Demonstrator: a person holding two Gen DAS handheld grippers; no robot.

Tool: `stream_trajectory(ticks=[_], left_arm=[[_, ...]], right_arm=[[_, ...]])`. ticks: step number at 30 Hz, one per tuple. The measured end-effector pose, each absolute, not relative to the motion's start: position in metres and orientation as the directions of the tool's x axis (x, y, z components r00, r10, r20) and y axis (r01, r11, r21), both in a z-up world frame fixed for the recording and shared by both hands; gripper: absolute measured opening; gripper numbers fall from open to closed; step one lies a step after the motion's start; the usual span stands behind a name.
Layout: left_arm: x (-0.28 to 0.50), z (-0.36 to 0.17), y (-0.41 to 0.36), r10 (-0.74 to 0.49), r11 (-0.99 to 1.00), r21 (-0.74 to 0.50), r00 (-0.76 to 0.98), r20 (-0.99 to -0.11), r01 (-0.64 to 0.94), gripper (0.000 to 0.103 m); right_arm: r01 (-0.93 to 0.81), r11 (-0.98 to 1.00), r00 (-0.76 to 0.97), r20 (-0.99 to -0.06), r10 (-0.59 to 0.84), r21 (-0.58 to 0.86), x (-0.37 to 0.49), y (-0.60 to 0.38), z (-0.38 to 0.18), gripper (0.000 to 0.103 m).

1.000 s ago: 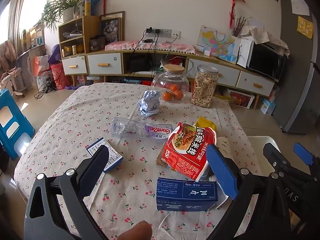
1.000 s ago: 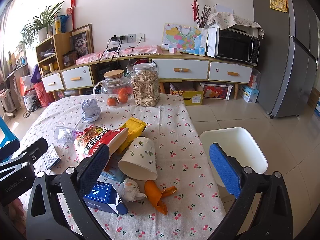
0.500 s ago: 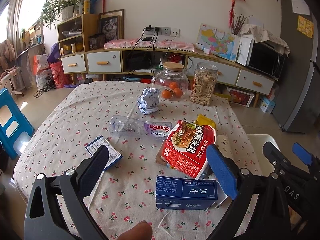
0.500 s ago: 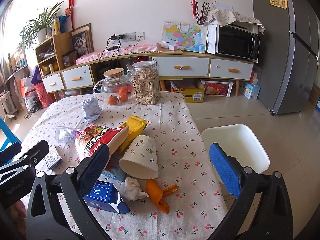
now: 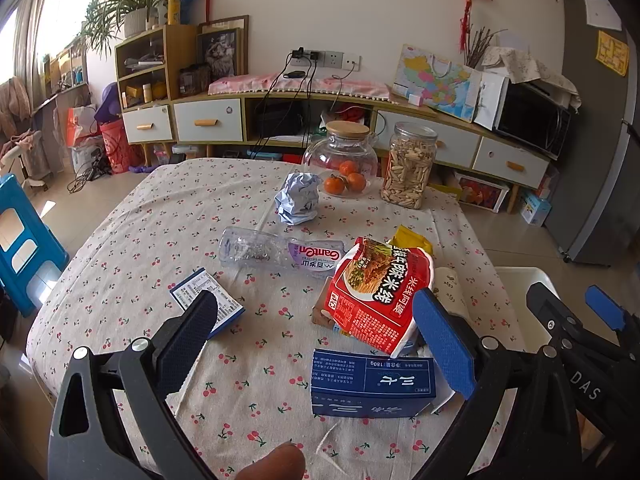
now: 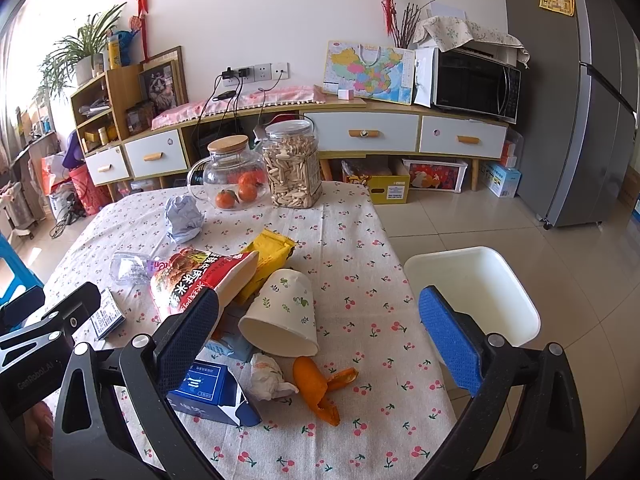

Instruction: Collect trash

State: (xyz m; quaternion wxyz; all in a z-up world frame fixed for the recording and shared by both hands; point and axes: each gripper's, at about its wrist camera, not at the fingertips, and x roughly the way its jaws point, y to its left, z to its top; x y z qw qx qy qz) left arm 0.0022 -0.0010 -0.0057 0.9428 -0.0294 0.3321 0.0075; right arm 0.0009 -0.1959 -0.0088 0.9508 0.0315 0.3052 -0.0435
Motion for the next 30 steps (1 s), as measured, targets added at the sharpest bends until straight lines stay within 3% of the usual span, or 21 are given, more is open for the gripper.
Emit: stream_trajectory(ticks=[30], left_arm=[[0.0033, -0.0098, 0.0008, -0.007, 0.998, -0.053, 0.771, -0.637, -0.035, 0.095]], right_arm=[[0.099, 0.995, 0.805, -0.59, -0.061, 0.032, 0.0027, -0.1933, -0.012, 0.096]])
